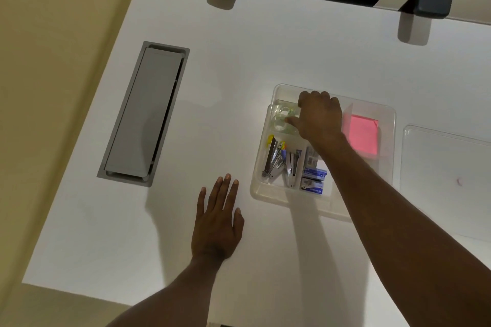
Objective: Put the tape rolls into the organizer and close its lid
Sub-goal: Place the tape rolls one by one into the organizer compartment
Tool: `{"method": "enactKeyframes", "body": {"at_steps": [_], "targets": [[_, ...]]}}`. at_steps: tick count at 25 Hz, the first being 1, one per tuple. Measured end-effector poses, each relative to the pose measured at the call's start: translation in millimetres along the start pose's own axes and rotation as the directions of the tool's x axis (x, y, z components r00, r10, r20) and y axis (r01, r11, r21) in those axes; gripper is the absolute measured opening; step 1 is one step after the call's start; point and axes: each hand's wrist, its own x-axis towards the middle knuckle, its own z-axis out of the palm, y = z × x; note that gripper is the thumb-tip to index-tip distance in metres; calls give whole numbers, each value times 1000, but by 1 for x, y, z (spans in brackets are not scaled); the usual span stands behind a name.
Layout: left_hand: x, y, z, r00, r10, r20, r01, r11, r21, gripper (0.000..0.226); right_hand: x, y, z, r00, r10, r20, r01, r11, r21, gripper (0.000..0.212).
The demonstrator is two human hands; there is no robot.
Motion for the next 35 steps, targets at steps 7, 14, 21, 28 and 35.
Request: {"method": "enactKeyframes", "body": {"at_steps": [7, 14, 21, 28, 35], "targets": [[0, 0, 1, 1000, 4, 1, -4, 1000, 8, 72, 10, 5, 3, 990, -126, -66, 123, 991, -53, 32], [1, 1, 0, 1000, -4, 3, 4, 1000, 6, 72, 20, 16, 6, 857, -514, 28, 510, 840, -183, 46], [0, 0, 2, 1000, -2, 3, 2, 1000, -7, 69, 34, 27, 6, 781, -621, 64, 612, 741, -275, 47], [1, 0, 2, 1000, 0, -5, 0, 1000, -17, 68, 37, 26, 4, 712, -696, 89, 694, 679, -242, 39], [-1, 1, 2, 1000, -3, 7, 3, 1000, -8, 71, 39, 24, -1, 736, -670, 95, 664, 688, -294, 34]]}}
